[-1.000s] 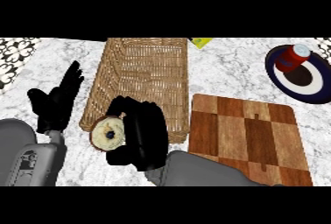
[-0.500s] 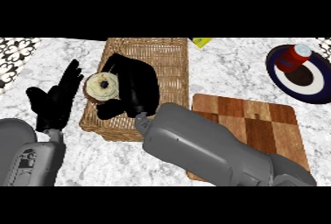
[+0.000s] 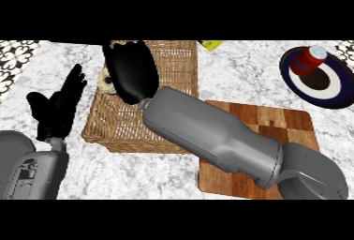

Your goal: Pick the cupcake from the cutting board and place it in the basket

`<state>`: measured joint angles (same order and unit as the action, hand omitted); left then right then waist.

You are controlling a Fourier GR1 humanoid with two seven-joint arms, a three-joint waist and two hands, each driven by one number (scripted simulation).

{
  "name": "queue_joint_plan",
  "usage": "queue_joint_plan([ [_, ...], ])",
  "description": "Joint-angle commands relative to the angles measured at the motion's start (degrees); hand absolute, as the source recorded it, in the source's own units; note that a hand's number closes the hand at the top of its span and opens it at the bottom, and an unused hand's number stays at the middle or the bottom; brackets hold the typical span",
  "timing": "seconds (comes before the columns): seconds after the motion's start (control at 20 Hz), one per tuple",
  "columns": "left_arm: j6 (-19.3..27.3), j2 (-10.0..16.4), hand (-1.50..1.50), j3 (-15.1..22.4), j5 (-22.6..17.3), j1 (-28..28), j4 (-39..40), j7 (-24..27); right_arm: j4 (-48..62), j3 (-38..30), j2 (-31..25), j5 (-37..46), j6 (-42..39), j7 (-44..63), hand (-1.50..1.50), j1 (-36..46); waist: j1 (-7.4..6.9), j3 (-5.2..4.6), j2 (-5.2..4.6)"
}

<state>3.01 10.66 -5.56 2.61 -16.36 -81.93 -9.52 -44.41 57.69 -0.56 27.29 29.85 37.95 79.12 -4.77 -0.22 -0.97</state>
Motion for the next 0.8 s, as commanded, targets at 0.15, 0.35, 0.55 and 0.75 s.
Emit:
queue_joint_plan([
  [0.15, -0.85, 0.50, 0.00, -0.42, -0.76, 1.54, -1.85, -0.43, 5.69, 2.74, 0.54, -1.90, 0.43, -1.47, 1.50, 3.93, -0.83, 0.05, -0.01],
  [0.35, -1.13, -0.47, 0.00, 0.39, -0.59, 4.21, -2.59, 2.19, 8.95, 2.22, 0.55, -3.95, -1.26, -2.79, 1.50, 4.79, -0.72, 0.03, -0.05],
  [0.55, 1.33, -1.77, 0.00, 1.14, 1.11, 0.01, -0.55, 0.11, 11.36, 2.51, 0.55, -8.03, -12.40, -3.42, 1.50, 6.39, -0.50, 0.01, -0.27],
  [0.75, -0.93, -0.83, 0.00, 0.20, -0.58, 2.34, -0.76, 2.31, 12.86, 3.20, 0.56, -9.94, -12.98, -6.45, 1.50, 3.59, -0.86, 0.02, -0.36],
])
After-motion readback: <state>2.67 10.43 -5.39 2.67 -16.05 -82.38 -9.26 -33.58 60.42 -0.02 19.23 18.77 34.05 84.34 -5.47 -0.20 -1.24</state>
